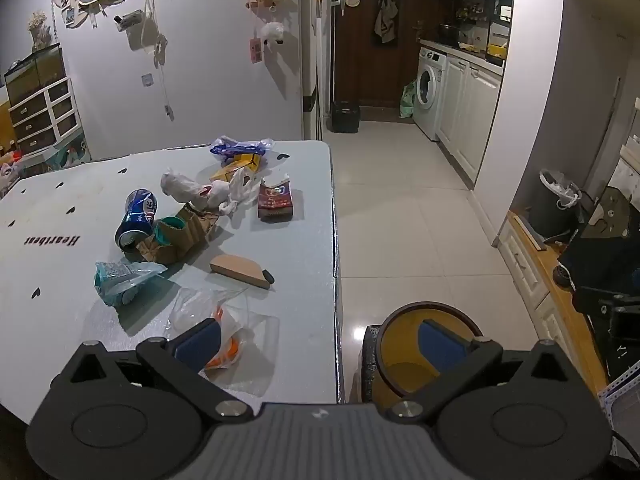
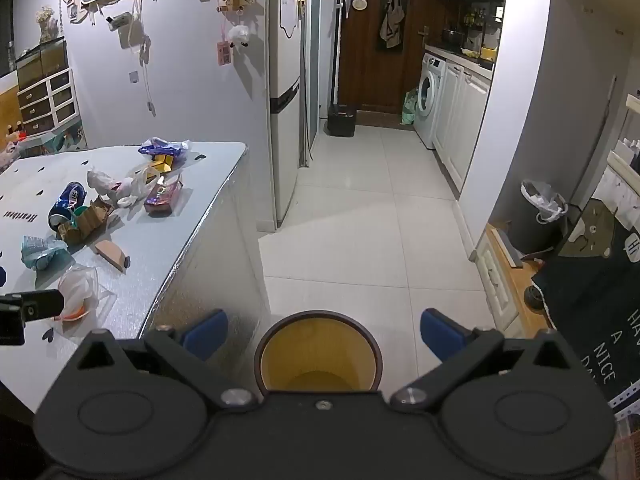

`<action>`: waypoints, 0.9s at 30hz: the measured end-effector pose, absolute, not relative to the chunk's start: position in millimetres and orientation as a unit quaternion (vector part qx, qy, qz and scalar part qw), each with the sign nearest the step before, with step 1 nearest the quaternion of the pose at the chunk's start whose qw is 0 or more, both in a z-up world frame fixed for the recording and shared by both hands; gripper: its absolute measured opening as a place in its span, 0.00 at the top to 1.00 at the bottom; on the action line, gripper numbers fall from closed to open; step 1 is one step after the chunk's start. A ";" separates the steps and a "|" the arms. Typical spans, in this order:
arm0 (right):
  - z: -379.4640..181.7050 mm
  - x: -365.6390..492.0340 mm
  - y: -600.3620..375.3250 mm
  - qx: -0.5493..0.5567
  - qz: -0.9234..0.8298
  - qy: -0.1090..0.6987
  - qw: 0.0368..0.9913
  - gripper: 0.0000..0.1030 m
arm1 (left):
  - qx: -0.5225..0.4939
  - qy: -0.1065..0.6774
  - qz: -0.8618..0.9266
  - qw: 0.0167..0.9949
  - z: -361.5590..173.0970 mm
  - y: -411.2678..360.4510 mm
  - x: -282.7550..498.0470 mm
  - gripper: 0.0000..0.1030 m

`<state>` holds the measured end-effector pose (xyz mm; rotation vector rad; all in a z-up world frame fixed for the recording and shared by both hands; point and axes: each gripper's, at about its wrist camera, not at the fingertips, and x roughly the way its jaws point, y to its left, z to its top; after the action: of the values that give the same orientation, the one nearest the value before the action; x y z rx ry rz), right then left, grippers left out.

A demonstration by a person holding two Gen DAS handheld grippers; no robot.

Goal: Collect trash

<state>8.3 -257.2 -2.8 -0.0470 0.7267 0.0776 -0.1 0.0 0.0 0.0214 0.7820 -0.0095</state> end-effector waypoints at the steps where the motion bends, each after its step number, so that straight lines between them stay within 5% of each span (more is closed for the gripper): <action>1: -2.8 8.3 -257.2 -0.023 0.038 0.355 0.934 0.00 | 0.011 0.381 -0.004 0.924 0.0 0.0 -0.1 0.00; 27: -4.2 7.6 -256.5 -0.023 0.039 0.355 0.934 0.00 | 0.011 0.381 -0.004 0.924 0.0 0.0 -0.1 0.00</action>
<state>7.6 -256.5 -4.2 -0.0461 0.7259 0.0807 -0.1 0.0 0.0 0.0229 0.7820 -0.0088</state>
